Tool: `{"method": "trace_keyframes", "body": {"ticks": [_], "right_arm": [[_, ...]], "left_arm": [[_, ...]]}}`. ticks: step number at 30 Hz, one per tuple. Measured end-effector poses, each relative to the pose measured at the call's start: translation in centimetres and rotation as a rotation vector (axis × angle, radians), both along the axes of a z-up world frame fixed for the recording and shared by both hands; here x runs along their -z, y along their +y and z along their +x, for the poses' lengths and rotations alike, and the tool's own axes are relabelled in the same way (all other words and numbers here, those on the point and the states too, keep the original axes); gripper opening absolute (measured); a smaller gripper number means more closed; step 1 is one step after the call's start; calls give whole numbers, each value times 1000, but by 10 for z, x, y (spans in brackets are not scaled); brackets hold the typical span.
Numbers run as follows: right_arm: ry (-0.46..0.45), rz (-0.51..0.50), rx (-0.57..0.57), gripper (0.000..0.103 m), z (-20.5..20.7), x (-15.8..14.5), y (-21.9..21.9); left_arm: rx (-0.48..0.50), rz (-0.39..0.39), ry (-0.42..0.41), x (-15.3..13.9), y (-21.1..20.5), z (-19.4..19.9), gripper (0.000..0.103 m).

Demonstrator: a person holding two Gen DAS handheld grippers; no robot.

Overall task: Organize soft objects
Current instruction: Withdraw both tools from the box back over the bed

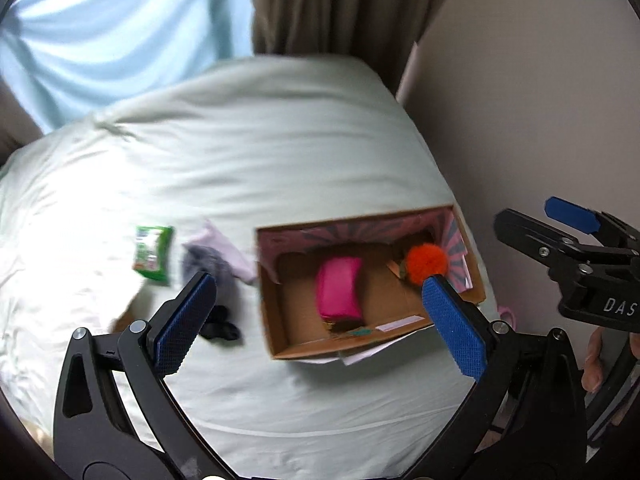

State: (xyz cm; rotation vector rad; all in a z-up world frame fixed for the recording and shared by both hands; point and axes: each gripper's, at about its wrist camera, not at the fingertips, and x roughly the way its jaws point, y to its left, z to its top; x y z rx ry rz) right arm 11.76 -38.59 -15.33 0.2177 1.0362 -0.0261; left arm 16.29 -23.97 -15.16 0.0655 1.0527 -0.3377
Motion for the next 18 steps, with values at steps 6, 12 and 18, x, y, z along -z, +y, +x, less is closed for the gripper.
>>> {"method": "trace_keyframes", "body": {"ticks": [6, 12, 18], "right_arm": [[-116, -80, -42, 99, -20, -50, 42], [-199, -50, -69, 99, -45, -80, 87], [-275, -82, -98, 99, -66, -96, 139]], "left_arm": [[-83, -15, -103, -51, 62, -23, 103], [-155, -18, -201, -89, 132, -54, 103], [-220, 7, -246, -102, 195, -83, 103]]}}
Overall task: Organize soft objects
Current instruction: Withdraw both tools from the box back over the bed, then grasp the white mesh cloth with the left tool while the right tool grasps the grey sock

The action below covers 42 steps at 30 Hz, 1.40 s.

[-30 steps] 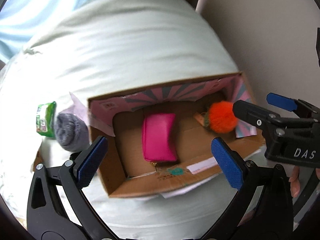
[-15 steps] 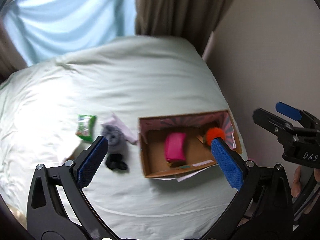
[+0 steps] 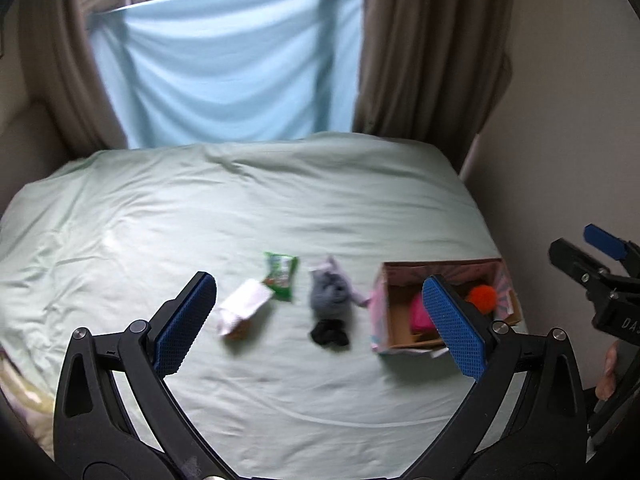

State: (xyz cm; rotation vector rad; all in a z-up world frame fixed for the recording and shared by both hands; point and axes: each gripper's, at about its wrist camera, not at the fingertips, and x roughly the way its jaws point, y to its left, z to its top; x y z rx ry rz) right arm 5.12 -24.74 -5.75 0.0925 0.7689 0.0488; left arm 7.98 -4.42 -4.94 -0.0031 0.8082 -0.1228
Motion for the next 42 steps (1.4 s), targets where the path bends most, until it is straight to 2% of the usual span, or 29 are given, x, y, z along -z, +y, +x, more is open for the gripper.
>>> {"method": "trace_keyframes", "body": {"ticks": [5, 10, 15, 20, 30, 35, 42], "right_arm": [[-22, -11, -14, 99, -7, -2, 43], [-13, 18, 13, 99, -9, 1, 76], [6, 1, 54, 99, -4, 7, 116], [20, 11, 109, 99, 2, 23, 145], [23, 8, 193, 99, 32, 85, 181], [32, -7, 219, 99, 52, 129, 189], [66, 8, 266, 99, 78, 210, 185]], "left_arm": [[-24, -31, -4, 6, 55, -13, 103], [-9, -17, -19, 8, 95, -15, 103], [22, 8, -22, 16, 127, -5, 103], [82, -5, 2, 37, 155, 14, 103], [153, 2, 79, 116, 186, 69, 103], [187, -6, 115, 164, 183, 92, 103], [234, 12, 149, 241, 160, 125, 102]]}}
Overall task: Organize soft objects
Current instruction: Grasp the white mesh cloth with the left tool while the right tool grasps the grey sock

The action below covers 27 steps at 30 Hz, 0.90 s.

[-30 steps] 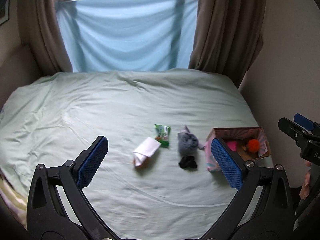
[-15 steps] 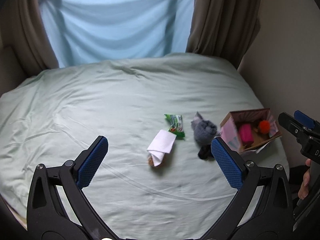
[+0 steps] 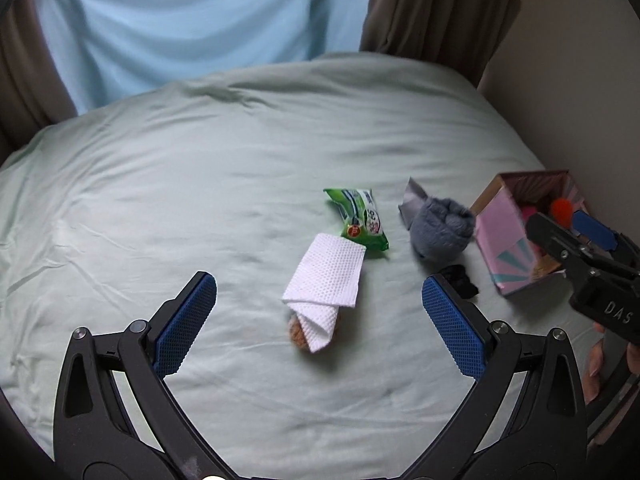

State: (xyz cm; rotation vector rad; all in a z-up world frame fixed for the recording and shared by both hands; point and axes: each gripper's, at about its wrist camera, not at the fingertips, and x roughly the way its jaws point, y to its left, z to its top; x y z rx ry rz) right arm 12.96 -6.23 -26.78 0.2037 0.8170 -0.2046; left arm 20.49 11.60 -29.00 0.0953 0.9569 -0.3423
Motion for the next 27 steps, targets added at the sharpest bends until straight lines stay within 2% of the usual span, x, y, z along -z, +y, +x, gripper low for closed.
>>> {"method": "trace_keyframes", "body": {"ticks": [9, 16, 19, 22, 24, 26, 27], "right_arm": [[41, -1, 53, 99, 38, 92, -17], [74, 2, 99, 99, 67, 132, -32], [91, 4, 111, 98, 77, 144, -36], [102, 16, 118, 90, 85, 150, -37], [112, 31, 114, 84, 90, 156, -38], [126, 32, 116, 75, 94, 160, -38], [130, 30, 118, 74, 96, 160, -38]], "left_arm": [[39, 44, 61, 96, -28, 37, 100], [47, 60, 124, 143, -36, 62, 98], [46, 53, 158, 158, -39, 74, 91], [51, 51, 178, 167, -42, 83, 82], [54, 50, 201, 174, -44, 89, 69], [53, 50, 218, 179, -45, 91, 62], [53, 55, 217, 180, -45, 92, 57]]}}
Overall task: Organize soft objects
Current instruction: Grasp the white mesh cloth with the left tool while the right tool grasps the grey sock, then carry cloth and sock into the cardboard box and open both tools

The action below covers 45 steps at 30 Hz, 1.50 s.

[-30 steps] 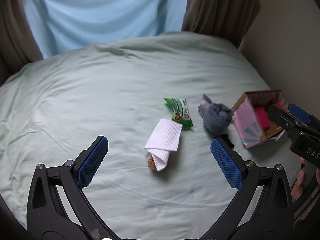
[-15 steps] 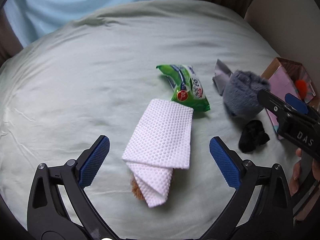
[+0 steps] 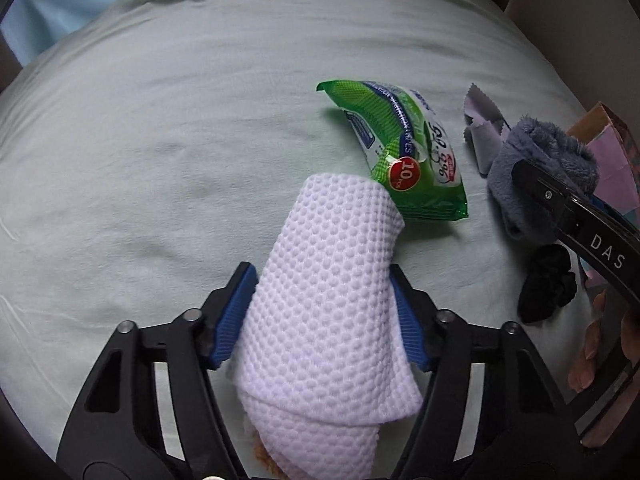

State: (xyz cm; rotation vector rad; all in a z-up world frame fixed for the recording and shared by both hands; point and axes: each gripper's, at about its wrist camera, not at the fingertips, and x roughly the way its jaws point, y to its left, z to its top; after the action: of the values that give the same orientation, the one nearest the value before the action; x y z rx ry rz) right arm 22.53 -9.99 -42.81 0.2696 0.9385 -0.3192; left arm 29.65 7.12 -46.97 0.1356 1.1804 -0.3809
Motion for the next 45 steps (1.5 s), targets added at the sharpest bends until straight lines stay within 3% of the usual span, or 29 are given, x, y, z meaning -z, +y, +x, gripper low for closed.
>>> {"method": "trace_keyframes", "body": {"ticks": [5, 8, 19, 26, 37, 45], "right_arm": [[25, 5, 4, 64, 1, 2, -1], [33, 3, 5, 57, 2, 3, 0], [25, 17, 4, 45, -6, -20, 3], [-29, 9, -19, 45, -29, -74, 16], [-92, 20, -30, 45, -84, -183, 23], [-169, -4, -37, 45, -113, -270, 3]], "left_arm": [[6, 4, 2, -3, 4, 0, 33], [2, -4, 8, -5, 7, 3, 25], [-24, -23, -19, -43, 21, -3, 19], [-61, -44, -50, -95, 36, -26, 19], [-126, -87, -120, -214, 61, -69, 18], [-133, -130, -155, -286, 35, -96, 18]]}}
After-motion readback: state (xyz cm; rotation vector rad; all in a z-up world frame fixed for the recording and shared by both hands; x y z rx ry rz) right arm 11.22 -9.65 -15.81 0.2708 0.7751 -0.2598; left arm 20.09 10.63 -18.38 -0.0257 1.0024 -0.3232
